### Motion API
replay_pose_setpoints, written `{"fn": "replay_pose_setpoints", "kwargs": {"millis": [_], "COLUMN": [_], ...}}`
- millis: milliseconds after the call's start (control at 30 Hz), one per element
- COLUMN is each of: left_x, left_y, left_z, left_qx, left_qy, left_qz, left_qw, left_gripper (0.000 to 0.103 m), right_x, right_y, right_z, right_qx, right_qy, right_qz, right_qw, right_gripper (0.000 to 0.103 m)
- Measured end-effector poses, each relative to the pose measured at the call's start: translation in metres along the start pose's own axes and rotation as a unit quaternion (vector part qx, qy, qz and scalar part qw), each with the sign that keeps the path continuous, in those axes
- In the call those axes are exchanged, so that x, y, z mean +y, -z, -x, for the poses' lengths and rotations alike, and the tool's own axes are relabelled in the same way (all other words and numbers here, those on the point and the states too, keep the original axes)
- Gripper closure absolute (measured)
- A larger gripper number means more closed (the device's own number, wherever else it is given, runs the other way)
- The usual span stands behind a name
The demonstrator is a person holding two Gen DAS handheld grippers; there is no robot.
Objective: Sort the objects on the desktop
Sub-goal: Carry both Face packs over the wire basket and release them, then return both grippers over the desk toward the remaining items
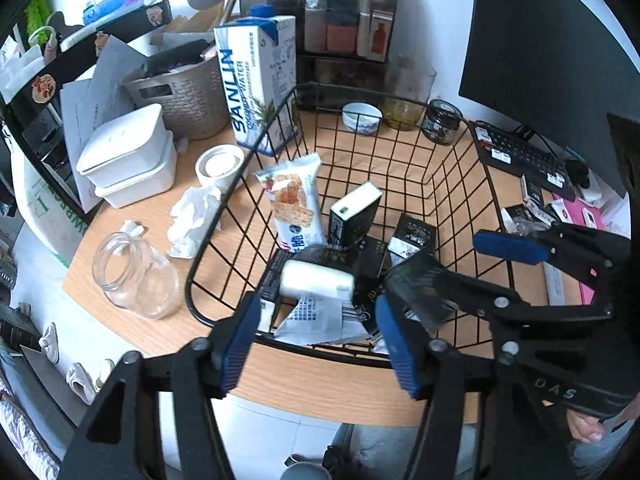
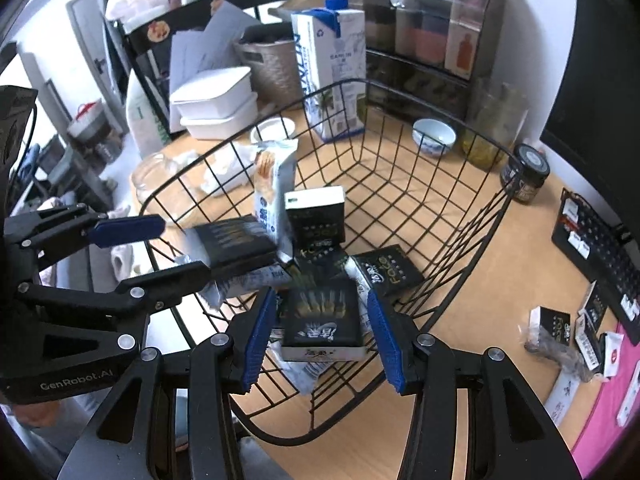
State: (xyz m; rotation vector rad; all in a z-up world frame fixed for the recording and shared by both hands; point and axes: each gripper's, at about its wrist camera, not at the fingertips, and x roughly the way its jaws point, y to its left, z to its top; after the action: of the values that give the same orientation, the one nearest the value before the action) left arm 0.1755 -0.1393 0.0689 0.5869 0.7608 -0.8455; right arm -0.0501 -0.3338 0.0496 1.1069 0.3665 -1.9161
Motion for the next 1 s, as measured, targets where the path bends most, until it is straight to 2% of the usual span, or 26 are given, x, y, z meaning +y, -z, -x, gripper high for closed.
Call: {"fn": "replay_pose_setpoints", "kwargs": {"millis": [167, 300, 400, 567, 733, 800, 867, 933, 1000], "left_x": [-0.019, -0.055, -0.092, -0.167, -0.238, -0.254, -0.266, -0.282, -0.289], "left_y": [-0.002, -0.008, -0.014, -0.025, -0.043, -0.054, -0.062, -0.066, -0.069], "left_z": [0.015, 0.029, 0.031, 0.012, -0.035, -0.054, -0.071, -0.091, -0.104], "left_qx": [-0.011, -0.028, -0.039, -0.032, -0.004, 0.004, 0.008, 0.016, 0.022], "left_qy": [-0.001, 0.005, 0.017, 0.044, 0.069, 0.073, 0.062, 0.053, 0.05], "left_qz": [-0.016, -0.049, -0.08, -0.14, -0.184, -0.186, -0.194, -0.213, -0.219], "left_qw": [0.9998, 0.9984, 0.9959, 0.9886, 0.9805, 0.9798, 0.979, 0.9756, 0.9741], "left_gripper": [0.032, 0.031, 0.024, 0.023, 0.023, 0.023, 0.023, 0.023, 0.023], "right_x": [-0.015, -0.04, -0.068, -0.146, -0.245, -0.276, -0.312, -0.35, -0.369], "right_y": [0.006, 0.018, 0.034, 0.069, 0.114, 0.128, 0.14, 0.145, 0.145], "right_z": [0.021, 0.046, 0.066, 0.085, 0.079, 0.074, 0.068, 0.064, 0.06], "right_qx": [-0.022, -0.041, -0.053, -0.055, -0.026, -0.017, -0.012, -0.009, -0.003], "right_qy": [-0.015, -0.016, 0.004, 0.06, 0.111, 0.124, 0.136, 0.151, 0.159], "right_qz": [-0.022, -0.045, -0.062, -0.128, -0.217, -0.236, -0.259, -0.282, -0.288], "right_qw": [0.999, 0.998, 0.997, 0.988, 0.969, 0.964, 0.956, 0.947, 0.944], "right_gripper": [0.048, 0.047, 0.045, 0.043, 0.043, 0.043, 0.043, 0.043, 0.043]}}
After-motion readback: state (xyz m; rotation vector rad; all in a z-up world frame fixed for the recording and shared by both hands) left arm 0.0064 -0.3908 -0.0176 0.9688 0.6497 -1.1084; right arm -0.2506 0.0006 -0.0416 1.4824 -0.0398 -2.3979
